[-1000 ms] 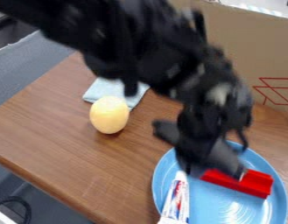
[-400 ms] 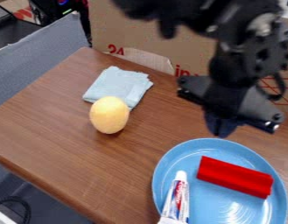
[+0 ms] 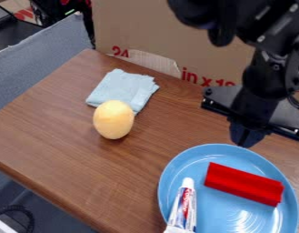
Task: Move the toothpaste from the blue plate to the cloth
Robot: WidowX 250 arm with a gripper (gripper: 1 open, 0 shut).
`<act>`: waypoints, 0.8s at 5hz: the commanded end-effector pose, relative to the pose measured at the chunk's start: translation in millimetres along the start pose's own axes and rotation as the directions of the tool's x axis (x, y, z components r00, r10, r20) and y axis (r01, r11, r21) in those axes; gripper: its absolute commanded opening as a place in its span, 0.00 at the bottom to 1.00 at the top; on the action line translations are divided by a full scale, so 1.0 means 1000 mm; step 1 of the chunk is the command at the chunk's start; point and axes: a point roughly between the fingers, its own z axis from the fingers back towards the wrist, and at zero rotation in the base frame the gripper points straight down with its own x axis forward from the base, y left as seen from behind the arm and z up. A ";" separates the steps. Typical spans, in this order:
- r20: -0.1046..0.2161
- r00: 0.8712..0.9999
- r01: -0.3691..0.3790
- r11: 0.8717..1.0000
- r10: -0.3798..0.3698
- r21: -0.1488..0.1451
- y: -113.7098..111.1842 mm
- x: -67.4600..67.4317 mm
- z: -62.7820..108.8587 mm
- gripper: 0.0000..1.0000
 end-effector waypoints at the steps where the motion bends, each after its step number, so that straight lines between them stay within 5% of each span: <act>1: 0.005 0.999 -0.054 0.998 0.054 -0.019 0.010 -0.014 0.002 0.00; 4: -0.059 0.995 -0.077 0.997 0.075 -0.029 0.012 -0.039 -0.023 0.00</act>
